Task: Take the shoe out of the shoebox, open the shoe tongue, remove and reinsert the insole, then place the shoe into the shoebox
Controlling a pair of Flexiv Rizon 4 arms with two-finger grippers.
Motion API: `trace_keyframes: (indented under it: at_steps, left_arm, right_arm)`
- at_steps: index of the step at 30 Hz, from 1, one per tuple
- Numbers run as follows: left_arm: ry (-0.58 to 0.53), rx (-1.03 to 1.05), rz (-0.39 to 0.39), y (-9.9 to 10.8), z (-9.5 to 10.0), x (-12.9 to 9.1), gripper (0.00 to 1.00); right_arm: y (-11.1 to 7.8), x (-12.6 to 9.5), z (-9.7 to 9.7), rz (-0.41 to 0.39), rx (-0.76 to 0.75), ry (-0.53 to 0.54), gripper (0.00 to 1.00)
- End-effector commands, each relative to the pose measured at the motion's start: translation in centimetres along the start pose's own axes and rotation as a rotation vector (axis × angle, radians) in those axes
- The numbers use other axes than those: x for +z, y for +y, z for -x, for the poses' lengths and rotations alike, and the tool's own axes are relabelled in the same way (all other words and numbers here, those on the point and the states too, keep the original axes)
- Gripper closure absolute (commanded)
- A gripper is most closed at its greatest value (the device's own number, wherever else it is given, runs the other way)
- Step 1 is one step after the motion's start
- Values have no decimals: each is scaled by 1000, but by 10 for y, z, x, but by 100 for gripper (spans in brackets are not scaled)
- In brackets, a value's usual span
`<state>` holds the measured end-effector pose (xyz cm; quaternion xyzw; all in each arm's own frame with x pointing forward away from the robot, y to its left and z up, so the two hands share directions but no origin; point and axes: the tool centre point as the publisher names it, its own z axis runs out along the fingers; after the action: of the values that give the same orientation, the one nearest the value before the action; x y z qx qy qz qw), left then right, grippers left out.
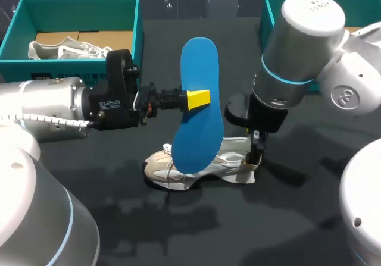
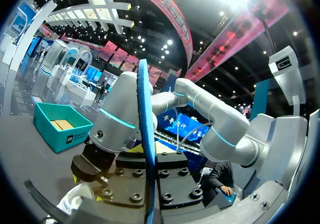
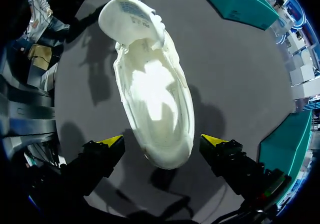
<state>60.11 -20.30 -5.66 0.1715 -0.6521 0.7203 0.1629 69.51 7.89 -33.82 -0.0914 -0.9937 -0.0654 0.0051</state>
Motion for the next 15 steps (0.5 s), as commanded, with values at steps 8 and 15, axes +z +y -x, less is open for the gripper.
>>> trace_keyframes:
  at_steps: [8,15]
  left_arm:
    - [-3,1,-4,2,-2,-1,100]
    - [-3,1,-4,2,-2,-1,100]
  right_arm:
    - [27,-10,20,-109,-41,-22,0]
    - [47,0,38,-115,-75,-20,0]
